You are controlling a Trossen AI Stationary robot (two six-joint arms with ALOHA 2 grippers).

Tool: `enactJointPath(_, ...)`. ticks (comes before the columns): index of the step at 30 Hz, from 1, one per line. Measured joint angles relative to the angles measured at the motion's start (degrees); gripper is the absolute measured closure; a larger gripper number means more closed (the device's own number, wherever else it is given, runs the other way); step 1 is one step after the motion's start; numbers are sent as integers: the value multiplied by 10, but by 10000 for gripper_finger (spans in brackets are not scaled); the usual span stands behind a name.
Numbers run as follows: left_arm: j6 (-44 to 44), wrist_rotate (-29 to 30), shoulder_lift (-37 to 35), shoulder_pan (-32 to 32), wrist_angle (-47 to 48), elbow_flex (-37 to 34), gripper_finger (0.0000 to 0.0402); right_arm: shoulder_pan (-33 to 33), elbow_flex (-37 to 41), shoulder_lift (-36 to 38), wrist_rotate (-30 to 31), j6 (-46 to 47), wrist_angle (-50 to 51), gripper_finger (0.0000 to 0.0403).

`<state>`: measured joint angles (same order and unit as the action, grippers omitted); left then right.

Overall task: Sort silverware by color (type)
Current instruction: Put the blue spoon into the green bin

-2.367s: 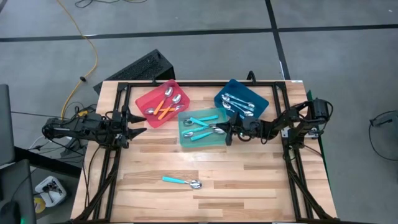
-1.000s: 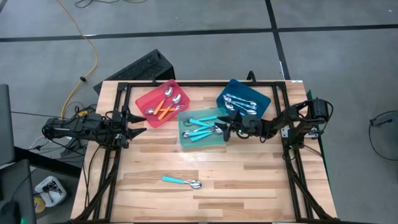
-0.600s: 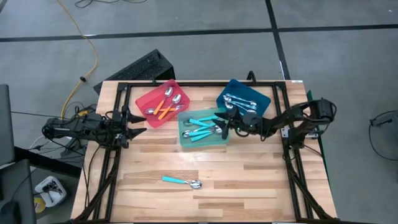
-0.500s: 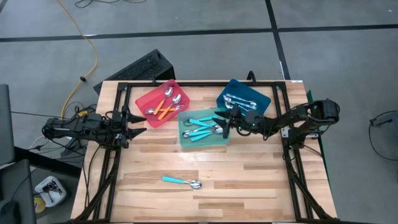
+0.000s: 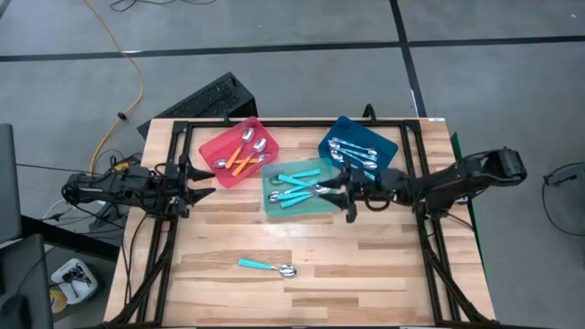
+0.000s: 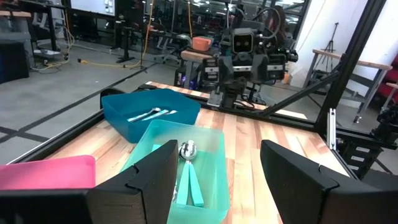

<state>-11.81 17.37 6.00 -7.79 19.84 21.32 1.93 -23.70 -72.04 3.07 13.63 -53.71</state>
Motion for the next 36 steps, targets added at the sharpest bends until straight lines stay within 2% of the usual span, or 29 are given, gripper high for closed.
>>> enactJointPath(3,0,0,0,0,-4,0,187,11,0,29,48,0,76,210)
enactJointPath(8,-15,0,0,0,-9,0,187,15,-14,77,187,12,232,210)
enactJointPath(10,-24,0,0,0,-9,0,187,15,-26,90,212,14,267,210)
enactJointPath(14,-28,0,0,0,-9,0,187,22,-52,94,203,11,298,210)
enactJointPath(23,-27,-21,0,0,-9,0,187,83,-95,94,195,-4,368,210)
enactJointPath(30,-29,-21,0,0,-8,0,187,133,-96,69,196,38,362,210)
enactJointPath(36,-24,-20,0,0,-11,-4,187,173,-97,-7,209,55,292,210)
